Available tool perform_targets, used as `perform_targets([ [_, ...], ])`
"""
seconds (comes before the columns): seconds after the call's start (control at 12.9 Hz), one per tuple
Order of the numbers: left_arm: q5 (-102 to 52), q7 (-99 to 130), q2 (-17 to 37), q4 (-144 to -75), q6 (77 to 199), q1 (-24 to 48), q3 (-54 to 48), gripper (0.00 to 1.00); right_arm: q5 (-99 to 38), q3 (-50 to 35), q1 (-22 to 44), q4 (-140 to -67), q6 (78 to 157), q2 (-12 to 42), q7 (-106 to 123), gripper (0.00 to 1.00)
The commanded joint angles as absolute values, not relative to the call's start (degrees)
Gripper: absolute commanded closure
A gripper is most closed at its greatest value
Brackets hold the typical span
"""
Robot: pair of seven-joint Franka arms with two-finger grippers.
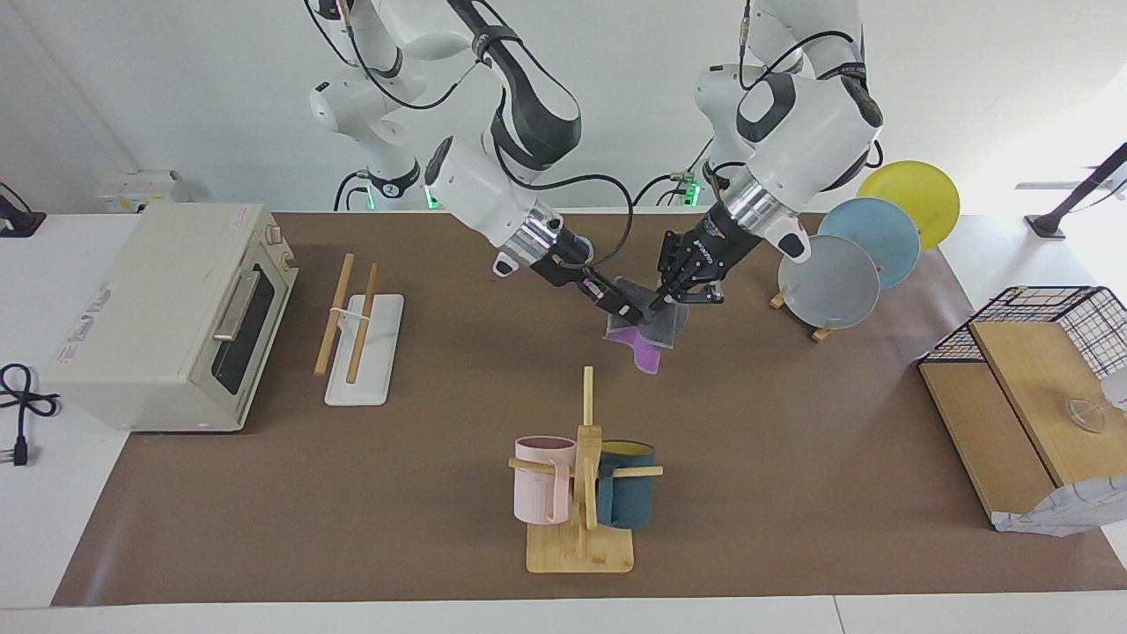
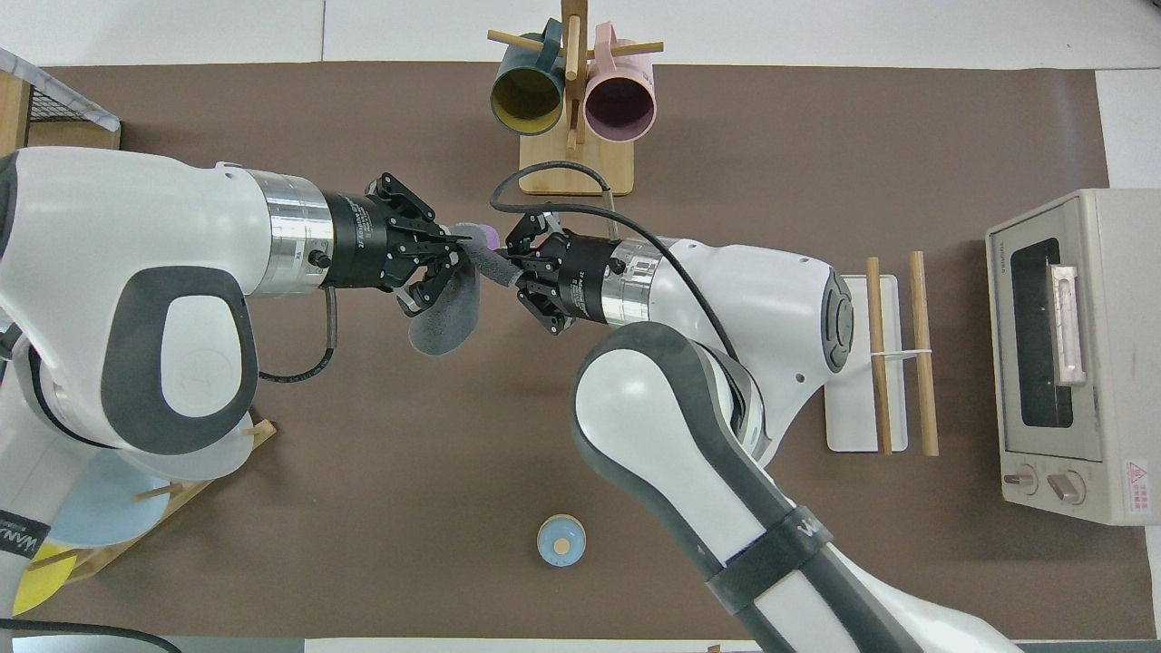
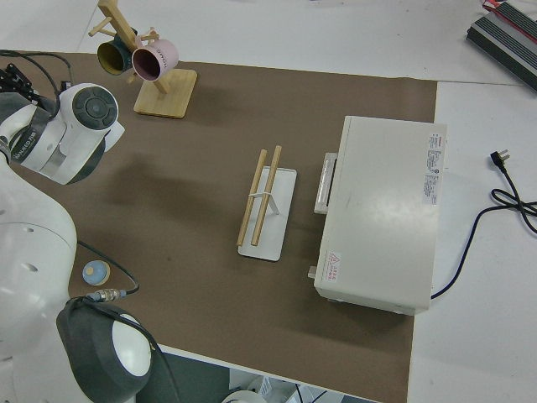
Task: Fold towel and hang on rack
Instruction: 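Grasp the towel with the right gripper and open the left gripper, then carry the towel to the dowel rack with the right gripper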
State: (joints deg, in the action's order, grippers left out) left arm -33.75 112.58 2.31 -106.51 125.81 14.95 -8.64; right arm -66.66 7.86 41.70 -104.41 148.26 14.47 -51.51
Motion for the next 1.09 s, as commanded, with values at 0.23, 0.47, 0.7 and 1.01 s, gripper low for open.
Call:
perform_targets([
  [0.23,-34.19,112.33,-0.26,-110.48,128.41,17.05,-8.17,0.00,-60.95,8.17,40.87,-103.62,141.80,15.03,-44.66,1.00],
  [0.47,-33.84,111.63,-0.26,-110.48,128.32,16.96,-8.17,0.00,-39.10,8.17,35.17,-98.55,125.75,14.50,-42.64,1.00],
  [0.7,-33.84,108.12,-0.70,-111.27,128.32,16.17,-8.09,0.00,-30.61,8.26,31.39,-100.70,112.89,7.85,-34.14,1.00],
  [1.01,-33.84,94.10,-1.76,-113.64,127.97,13.28,-7.74,0.00,-18.73,8.26,23.06,-110.28,103.56,-3.58,-23.58,1.00],
])
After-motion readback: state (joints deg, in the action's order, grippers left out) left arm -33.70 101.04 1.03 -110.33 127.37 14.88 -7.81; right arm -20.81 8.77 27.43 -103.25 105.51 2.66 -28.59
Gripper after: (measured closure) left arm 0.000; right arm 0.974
